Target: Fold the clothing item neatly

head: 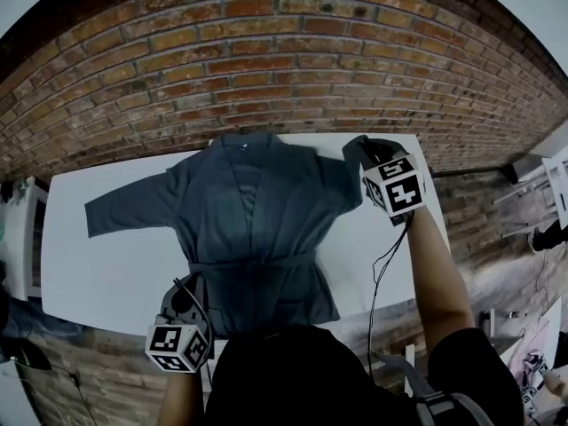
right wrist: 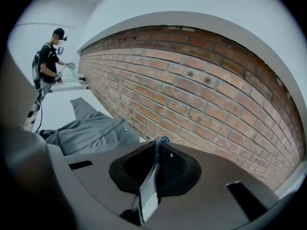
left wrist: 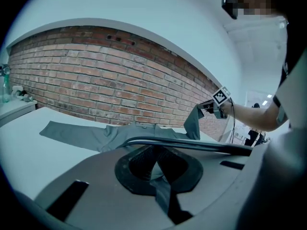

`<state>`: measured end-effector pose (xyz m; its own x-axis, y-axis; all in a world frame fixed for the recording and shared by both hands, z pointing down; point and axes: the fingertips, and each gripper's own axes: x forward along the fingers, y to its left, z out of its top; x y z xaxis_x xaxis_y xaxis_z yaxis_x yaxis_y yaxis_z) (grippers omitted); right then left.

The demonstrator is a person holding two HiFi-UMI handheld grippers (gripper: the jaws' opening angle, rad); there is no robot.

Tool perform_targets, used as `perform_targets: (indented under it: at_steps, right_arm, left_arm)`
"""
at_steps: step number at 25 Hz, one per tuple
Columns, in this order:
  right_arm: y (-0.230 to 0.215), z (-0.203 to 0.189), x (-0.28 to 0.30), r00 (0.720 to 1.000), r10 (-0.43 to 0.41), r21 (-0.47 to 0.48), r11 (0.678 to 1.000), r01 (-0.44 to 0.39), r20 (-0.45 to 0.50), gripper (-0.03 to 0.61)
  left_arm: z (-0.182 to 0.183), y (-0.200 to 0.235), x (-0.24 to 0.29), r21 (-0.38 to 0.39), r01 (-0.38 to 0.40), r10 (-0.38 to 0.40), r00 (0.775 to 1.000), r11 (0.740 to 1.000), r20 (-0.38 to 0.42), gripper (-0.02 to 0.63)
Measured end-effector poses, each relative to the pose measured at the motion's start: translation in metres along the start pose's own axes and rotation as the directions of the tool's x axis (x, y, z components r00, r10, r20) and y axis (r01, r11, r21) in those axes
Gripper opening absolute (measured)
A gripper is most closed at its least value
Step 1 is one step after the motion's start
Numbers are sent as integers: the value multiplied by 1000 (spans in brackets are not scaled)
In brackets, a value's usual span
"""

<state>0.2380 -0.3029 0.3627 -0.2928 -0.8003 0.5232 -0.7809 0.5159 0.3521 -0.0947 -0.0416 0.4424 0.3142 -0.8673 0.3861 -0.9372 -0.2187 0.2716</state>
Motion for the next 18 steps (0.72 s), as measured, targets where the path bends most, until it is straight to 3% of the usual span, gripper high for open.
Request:
perform_targets:
  at_steps: [6, 14, 18]
  right_arm:
    - [73, 24, 46, 994, 92, -113, 989, -97, -51, 26]
    - [160, 30, 95, 988, 62, -296, 950, -103, -144, 26]
    - [209, 30, 108, 979, 111, -330, 930, -162, -169, 26]
  left_arm:
    - [-7, 38, -21, -43, -46, 47, 999, 998, 6, -9]
    - [-17, 87, -44, -92, -104, 103, 995, 990, -6, -9]
    - [-20, 105, -47, -106, -105, 104, 994, 989, -15, -9]
